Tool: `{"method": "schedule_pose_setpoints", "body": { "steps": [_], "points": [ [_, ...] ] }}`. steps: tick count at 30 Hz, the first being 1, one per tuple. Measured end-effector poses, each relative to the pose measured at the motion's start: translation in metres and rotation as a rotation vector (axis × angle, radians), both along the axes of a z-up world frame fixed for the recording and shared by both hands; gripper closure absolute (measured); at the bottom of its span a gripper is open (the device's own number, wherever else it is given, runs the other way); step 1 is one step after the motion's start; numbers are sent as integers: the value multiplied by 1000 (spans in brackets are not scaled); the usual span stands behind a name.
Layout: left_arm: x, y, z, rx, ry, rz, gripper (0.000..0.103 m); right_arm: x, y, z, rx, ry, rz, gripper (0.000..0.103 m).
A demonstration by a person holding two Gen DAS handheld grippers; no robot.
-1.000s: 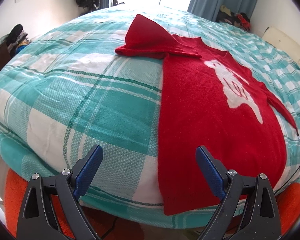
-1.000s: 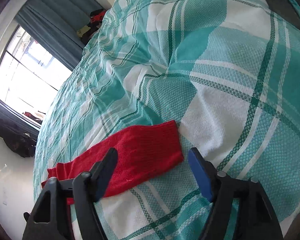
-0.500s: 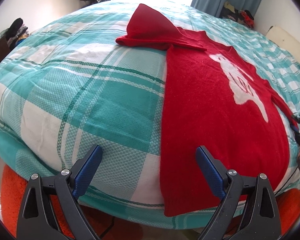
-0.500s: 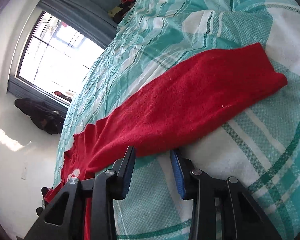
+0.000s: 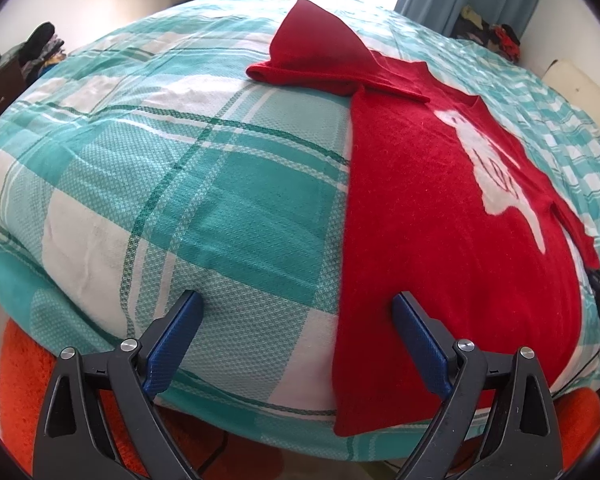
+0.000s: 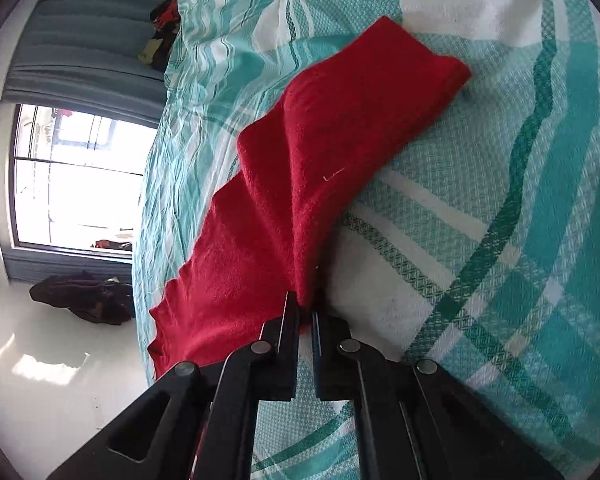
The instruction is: Fold small clothes
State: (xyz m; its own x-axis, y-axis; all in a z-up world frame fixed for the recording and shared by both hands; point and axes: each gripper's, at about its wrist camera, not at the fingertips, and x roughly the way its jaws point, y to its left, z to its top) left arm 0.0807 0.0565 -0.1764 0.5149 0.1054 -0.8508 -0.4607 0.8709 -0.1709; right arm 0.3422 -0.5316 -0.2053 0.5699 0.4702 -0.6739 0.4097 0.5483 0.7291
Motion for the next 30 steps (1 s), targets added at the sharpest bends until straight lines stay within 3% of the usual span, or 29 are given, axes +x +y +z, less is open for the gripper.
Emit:
{"method": "schedule_pose_setpoints", "body": {
  "steps": [4,9,10,11,12,15,17,20,22,24,26,30],
  "points": [
    [-1,2,-2,-9,0,-1,8,-17,-18,13,4,-85,-33,66],
    [2,0,-3,4,8,-5,7,-14,-57,5,84,-108,-162,66],
    [2,0,-4,6,10,-6,7,-10,-62,1,113,-108,-179,76],
    [2,0,-5,7,12,-7,7,-7,-65,3,83,-102,-182,88],
    [2,0,-5,7,14,-7,6,-4,-66,10,-16,-85,-171,100],
    [2,0,-5,4,14,-7,6,-2,-61,25,-288,-48,-100,100],
    [2,0,-6,4,16,-9,5,-4,-52,26,-388,-14,-44,98],
    [4,0,-9,3,30,-17,3,-13,-45,32,-433,-31,11,76],
    [4,0,-10,4,35,-17,2,-26,-42,42,-448,-66,44,44],
    [4,-1,-7,11,35,-14,3,-47,-30,58,-567,-101,60,35],
    [3,-4,-1,28,19,-13,3,-69,-9,74,-665,-151,95,34],
    [1,-13,13,70,-24,-42,3,-109,50,93,-712,-281,283,34]
  ]
}}
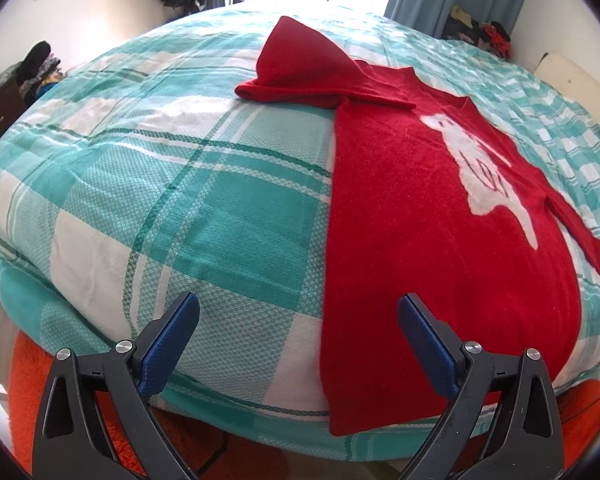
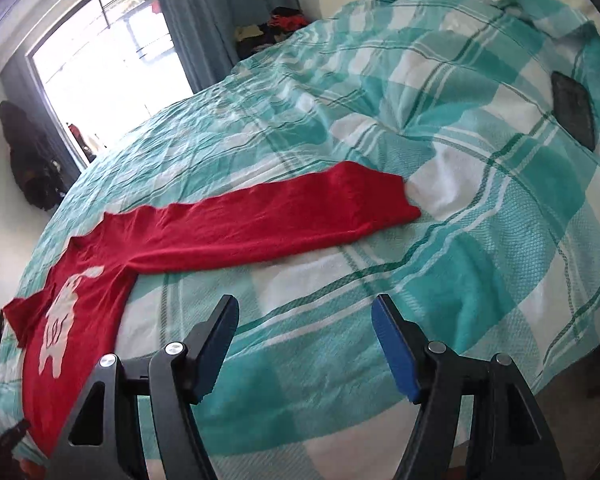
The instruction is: Fold small clothes
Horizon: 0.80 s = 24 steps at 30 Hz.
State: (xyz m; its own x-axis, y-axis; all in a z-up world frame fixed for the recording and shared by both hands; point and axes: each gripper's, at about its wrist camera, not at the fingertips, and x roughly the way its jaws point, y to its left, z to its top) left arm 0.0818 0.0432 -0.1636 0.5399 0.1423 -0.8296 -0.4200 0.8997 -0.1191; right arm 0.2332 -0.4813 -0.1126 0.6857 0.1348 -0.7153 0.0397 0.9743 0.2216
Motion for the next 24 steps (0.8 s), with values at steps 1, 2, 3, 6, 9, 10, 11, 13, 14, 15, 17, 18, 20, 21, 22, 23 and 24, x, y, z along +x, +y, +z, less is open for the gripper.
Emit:
{"method": "schedule_pose_setpoints", "body": {
  "steps": [1,2,3,6,9,10,11,13,14,15,17,18,20,21,22,23,24],
  "points": [
    [0,-4,1,17,-1,-14,3,-7,22,3,-1,-10,75,34],
    [2,-8,2,32,3,-31,3,-17,45,6,2,-22,153,34],
    [4,-11,1,46,11,-48,3,-26,69,7,6,-37,235,34],
    [7,-19,1,82,25,-80,3,-47,142,2,17,-69,455,34],
    [5,-23,6,106,14,-86,3,-67,193,-13,-3,-81,601,34],
    [5,-23,7,114,10,-88,3,-67,205,-22,-21,-59,640,34],
    [5,-23,8,123,9,-90,3,-67,215,-30,-41,-33,675,34],
    [7,-23,10,144,11,-97,3,-61,227,-52,-92,56,707,34],
    [8,-24,12,156,12,-104,3,-58,228,-63,-105,96,705,34],
    [11,-24,14,172,10,-114,3,-58,225,-69,-97,108,704,34],
    [21,-26,21,216,3,-147,3,-58,223,-69,-79,103,699,34],
    [28,-27,25,243,0,-169,3,-59,223,-69,-81,103,699,34],
    [48,-29,32,292,9,-225,3,-63,224,-70,-96,95,700,33],
    [60,-31,36,322,12,-255,3,-65,224,-70,-106,90,702,32],
    [72,-32,38,356,11,-280,3,-66,225,-70,-115,85,707,30],
    [85,-35,40,396,9,-303,3,-67,227,-69,-123,83,712,29],
    [99,-37,41,435,10,-325,3,-68,229,-70,-132,80,715,27]
  ]
}}
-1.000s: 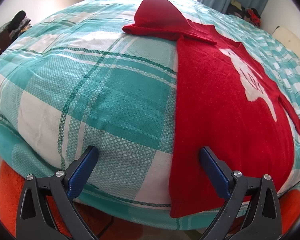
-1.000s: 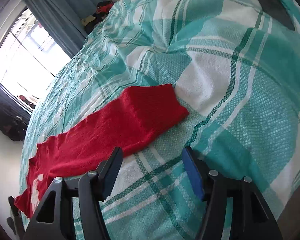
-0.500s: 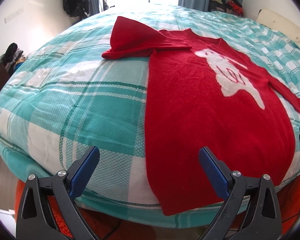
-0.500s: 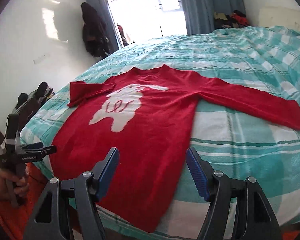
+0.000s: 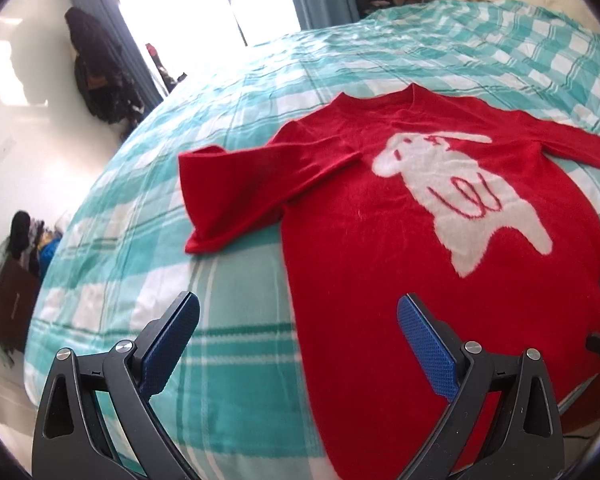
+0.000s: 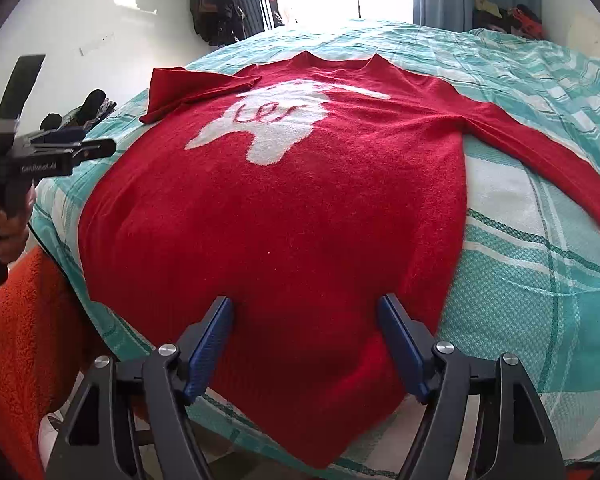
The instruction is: Fold small clothes
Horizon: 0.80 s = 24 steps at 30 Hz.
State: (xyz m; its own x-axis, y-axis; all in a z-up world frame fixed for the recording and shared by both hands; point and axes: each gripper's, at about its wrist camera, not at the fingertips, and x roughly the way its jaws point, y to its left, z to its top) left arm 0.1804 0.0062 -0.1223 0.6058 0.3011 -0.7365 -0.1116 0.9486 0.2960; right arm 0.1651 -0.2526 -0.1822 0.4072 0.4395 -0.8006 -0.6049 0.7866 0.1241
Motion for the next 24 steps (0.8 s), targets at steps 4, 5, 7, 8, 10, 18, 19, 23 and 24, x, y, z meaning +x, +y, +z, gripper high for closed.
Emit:
{"method": "schedule_pose_setpoints", "body": {
  "steps": [4,5,7,8,10,18,19,23,24],
  "points": [
    [58,-16,-9,169,26,-71,8,-1,3,0,-12,-10,7,25],
    [72,-21,-14,219,42,-84,14,0,3,0,-9,-8,6,25],
    [103,-28,-30,318,97,-85,20,1,2,0,1,-3,1,25],
    [117,-29,-39,353,128,-77,23,1,1,0,5,-3,0,24],
    [141,-28,-57,411,178,-57,29,1,1,-1,6,-4,-2,24],
    [150,27,-33,145,112,99,101,-2,2,0,-7,-9,6,24],
    [139,44,-17,72,66,137,101,-2,2,0,-6,-9,7,24],
    [65,135,38,-249,-113,330,101,-1,0,-2,9,-7,4,24],
    [44,161,45,-322,-147,387,101,-1,0,-2,12,-8,4,24]
  ]
}}
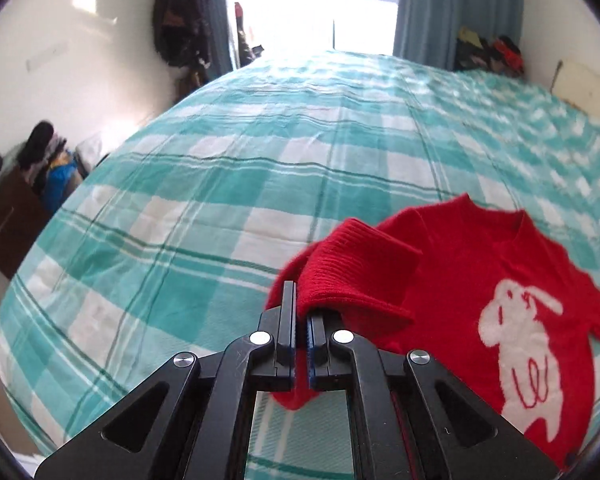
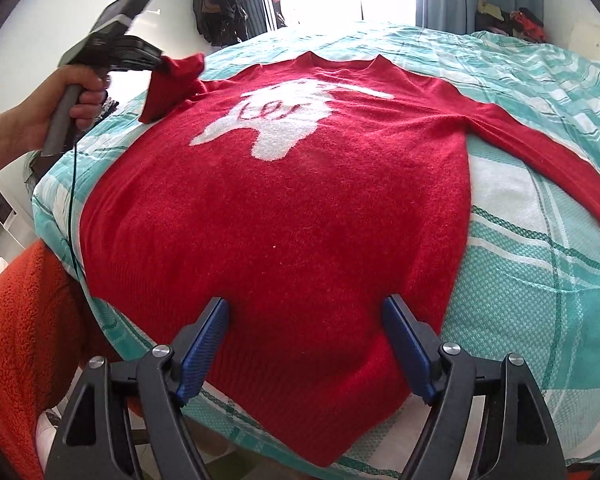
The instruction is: Fold small clothes
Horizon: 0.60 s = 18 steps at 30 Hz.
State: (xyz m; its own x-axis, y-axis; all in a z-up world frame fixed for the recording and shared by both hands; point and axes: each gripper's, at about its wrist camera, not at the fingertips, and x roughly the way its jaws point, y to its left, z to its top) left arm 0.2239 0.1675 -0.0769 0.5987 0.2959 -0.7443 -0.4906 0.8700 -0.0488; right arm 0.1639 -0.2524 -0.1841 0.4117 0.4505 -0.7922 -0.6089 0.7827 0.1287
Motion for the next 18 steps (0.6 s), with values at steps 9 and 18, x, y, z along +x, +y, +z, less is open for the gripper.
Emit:
{"method": "schedule_pose_setpoints", "body": {
  "steps": [9,18],
  "points": [
    [-111,138,-77,-391,3,426,65,3,4,0,-2,16,-14,20],
    [-118,138,-103,-550,-108,440,39,-7,9,-2,-59,-22,-1,20]
  ]
}}
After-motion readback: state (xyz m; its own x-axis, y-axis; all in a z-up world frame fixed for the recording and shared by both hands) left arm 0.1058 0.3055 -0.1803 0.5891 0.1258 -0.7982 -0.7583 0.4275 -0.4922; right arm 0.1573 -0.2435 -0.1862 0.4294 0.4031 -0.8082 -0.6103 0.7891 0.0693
